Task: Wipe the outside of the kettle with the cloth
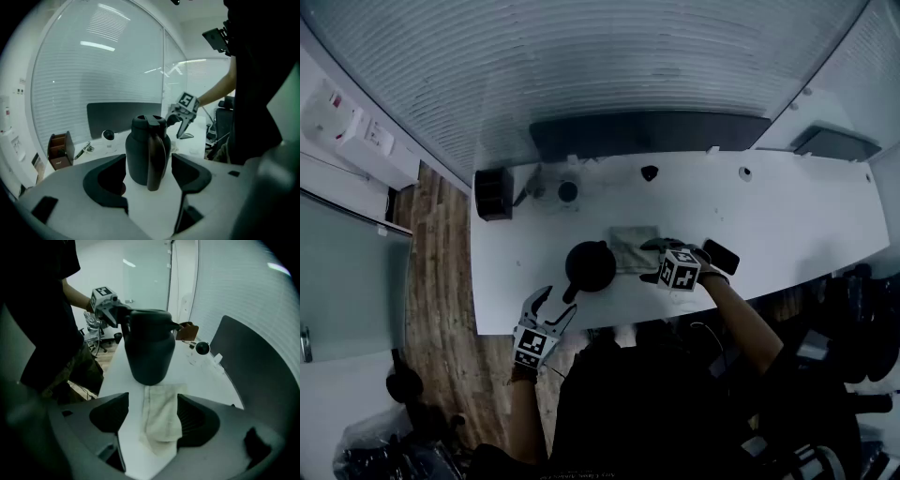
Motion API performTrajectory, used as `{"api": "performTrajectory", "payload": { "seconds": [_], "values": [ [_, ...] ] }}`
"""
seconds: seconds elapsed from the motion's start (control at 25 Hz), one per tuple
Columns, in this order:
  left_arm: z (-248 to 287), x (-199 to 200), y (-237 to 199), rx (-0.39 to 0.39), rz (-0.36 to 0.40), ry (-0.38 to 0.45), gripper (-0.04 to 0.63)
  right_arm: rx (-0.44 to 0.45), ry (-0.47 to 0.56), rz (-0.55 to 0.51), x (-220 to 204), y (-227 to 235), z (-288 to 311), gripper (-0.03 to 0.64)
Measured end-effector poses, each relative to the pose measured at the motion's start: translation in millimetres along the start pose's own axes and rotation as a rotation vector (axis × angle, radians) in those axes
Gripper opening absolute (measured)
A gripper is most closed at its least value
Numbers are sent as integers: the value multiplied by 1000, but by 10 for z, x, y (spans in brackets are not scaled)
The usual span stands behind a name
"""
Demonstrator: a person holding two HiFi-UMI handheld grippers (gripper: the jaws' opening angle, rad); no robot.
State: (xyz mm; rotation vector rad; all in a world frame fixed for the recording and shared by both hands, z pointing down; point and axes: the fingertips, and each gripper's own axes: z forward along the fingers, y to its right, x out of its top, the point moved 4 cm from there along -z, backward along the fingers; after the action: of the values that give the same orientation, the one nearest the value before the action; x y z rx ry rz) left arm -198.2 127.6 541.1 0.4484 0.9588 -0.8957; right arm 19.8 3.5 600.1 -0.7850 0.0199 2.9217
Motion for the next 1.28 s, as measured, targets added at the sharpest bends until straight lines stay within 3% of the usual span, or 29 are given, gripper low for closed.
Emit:
{"api": "performTrajectory", "payload": {
  "seconds": [0.12, 0.24, 0.48, 0.72, 0.88, 0.96, 1.04, 1.16, 1.28],
  "values": [
    [156, 51, -19, -26, 29, -29, 288, -16, -132, -60, -85, 446, 166, 308],
    [223, 101, 31, -24, 55, -57, 287, 32, -264, -113, -220, 604, 411, 318],
    [391, 99, 155, 48, 29, -112, 287, 121, -368, -94, -408, 625, 933, 319],
    [453, 102, 196, 152, 30, -181, 271, 90, -363, -36, -455, 707, 1072, 319],
    [438, 116, 98, 201, 53, -212, 135, 91, -369, -52, -451, 694, 1071, 311],
    [433, 122, 82, 193, 61, -213, 133, 84, -368, -63, -431, 683, 1064, 249],
    [435, 112, 93, 184, 53, -203, 129, 61, -357, -58, -419, 676, 1059, 141],
    [424, 117, 103, 190, 36, -194, 126, 24, -289, 12, -426, 686, 1014, 103],
    [419, 76, 95, 191, 53, -201, 124, -37, -138, 153, -402, 763, 780, 92]
  ]
}}
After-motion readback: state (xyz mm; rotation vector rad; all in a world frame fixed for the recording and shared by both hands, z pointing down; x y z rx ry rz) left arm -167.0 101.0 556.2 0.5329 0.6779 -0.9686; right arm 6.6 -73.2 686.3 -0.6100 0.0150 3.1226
